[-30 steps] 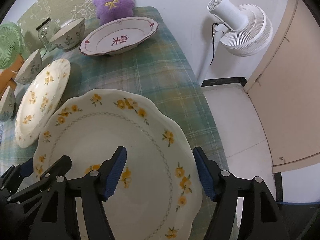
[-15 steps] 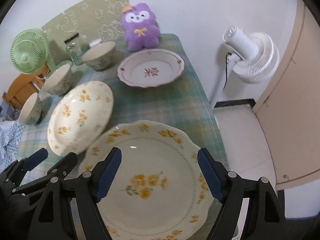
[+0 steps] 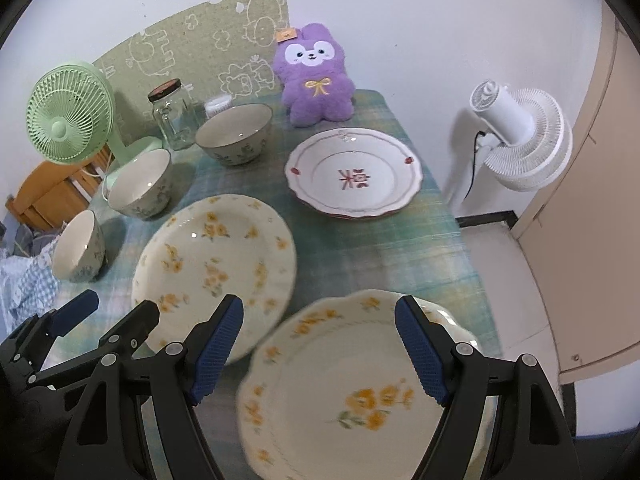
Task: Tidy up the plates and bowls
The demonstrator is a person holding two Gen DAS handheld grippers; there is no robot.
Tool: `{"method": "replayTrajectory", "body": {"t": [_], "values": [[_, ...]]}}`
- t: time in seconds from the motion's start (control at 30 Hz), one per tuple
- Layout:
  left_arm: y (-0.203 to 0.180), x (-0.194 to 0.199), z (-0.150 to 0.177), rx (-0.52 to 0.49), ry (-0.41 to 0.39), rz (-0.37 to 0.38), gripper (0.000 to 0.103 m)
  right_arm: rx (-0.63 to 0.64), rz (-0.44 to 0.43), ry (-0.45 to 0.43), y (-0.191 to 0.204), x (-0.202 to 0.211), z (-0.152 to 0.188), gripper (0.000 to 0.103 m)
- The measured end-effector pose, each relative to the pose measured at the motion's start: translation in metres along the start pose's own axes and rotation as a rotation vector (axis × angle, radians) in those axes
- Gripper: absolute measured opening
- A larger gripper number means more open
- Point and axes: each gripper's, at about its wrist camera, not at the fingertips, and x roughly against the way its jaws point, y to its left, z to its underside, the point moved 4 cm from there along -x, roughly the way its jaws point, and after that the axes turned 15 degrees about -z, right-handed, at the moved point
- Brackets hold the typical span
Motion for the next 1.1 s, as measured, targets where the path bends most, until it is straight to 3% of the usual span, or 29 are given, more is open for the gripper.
{"method": "replayTrajectory", "body": {"t": [0.37, 0.67, 1.1], "values": [[0.025, -0.059, -0.019, -0.018, 0.031, -0.002, 0.074, 0.021, 0.036, 0.012, 0.031, -0.056, -0.025, 0.081], [0.019, -0.102, -0.023, -0.067, 0.057, 0.011, 0.074, 0.006, 0.065, 0.06, 0.027, -0.103, -0.032, 0.081], [0.01, -0.139, -0.019, -0.085, 0.134, 0.023, 0.065, -0.012, 0.094, 0.132, 0.009, -0.146, -0.03, 0.078]]}}
